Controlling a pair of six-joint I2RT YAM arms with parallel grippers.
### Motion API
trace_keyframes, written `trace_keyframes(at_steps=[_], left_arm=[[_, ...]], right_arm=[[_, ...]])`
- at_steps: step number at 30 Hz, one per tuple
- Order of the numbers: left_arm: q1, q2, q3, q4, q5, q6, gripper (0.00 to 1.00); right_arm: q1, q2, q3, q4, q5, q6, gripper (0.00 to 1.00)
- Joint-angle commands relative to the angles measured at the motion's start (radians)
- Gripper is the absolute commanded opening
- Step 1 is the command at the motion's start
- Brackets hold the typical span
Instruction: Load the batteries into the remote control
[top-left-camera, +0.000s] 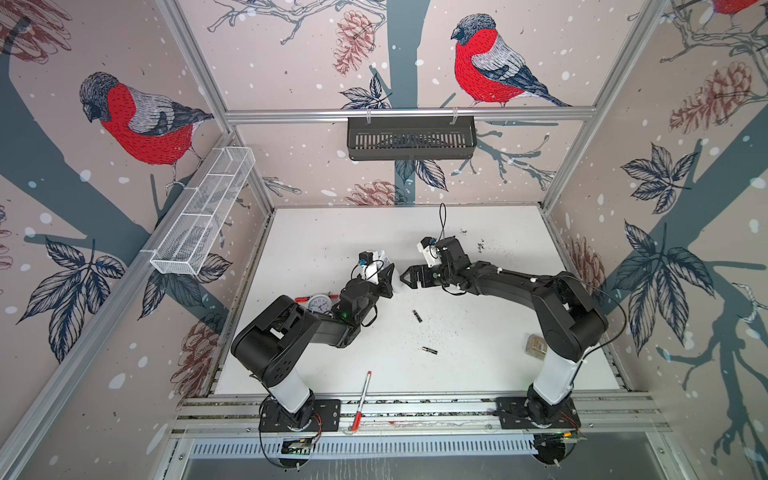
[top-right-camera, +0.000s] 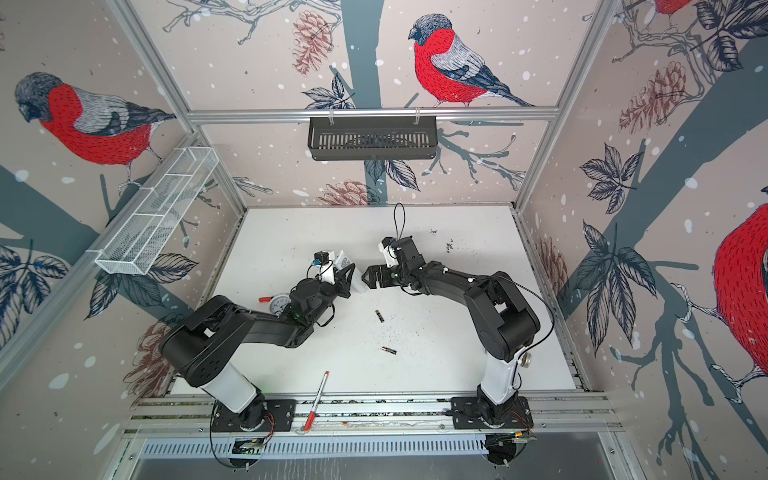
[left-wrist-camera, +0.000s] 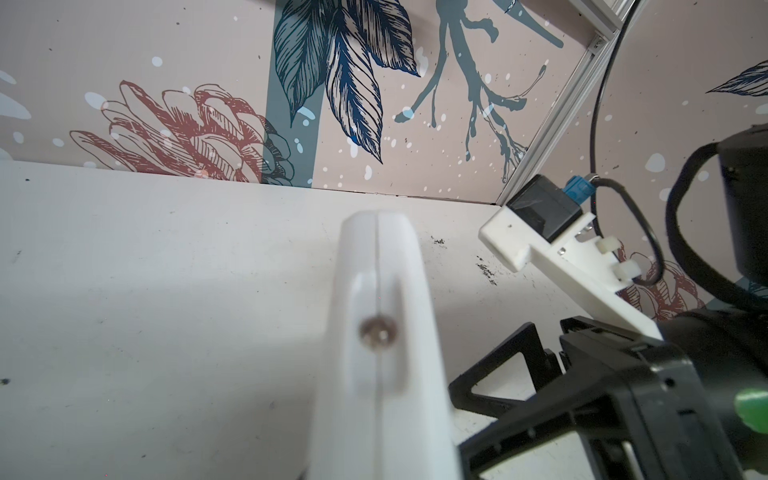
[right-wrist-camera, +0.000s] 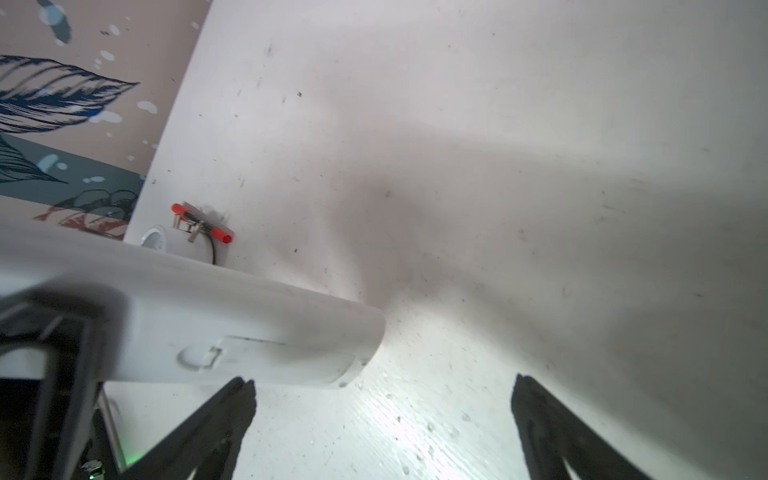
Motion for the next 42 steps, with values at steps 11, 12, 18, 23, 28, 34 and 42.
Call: trace_keyframes(at_steps=[11,12,18,23,28,34,42], left_arm=[[0.093,-0.051,-0.079,0.285,0.186,-0.295,0.00],[0.092,-0.055,-0.077,0.282,0.189,-0.297,0.00],[0.094,-0.068,-0.072,0.294,0.209,-0.328,0.00],[0.098,-0.063,-0.076,0.324,0.223,-0.360,0.00],[0.097,-0.073,-0.079,0.336,0.230,-0.373,0.00],[0.097,-0.090,-0.081,0.328,0.229,-0.373,0.00],[0.098,-0.108,-0.076,0.307,0.228,-0.358,0.00]], right_arm=[[-0.010,0.019,-0.075,0.340,-0.210,0.177,0.99],[-0.011,0.023,-0.077,0.357,-0.220,0.187,1.00],[0.001,0.043,-0.075,0.395,-0.230,0.209,0.99],[0.003,0.063,-0.069,0.432,-0.229,0.241,0.99],[0.000,0.108,-0.046,0.450,-0.248,0.297,1.00],[0.005,0.150,-0.028,0.482,-0.278,0.337,0.99],[0.038,0.188,0.105,0.174,-0.180,0.229,1.00]])
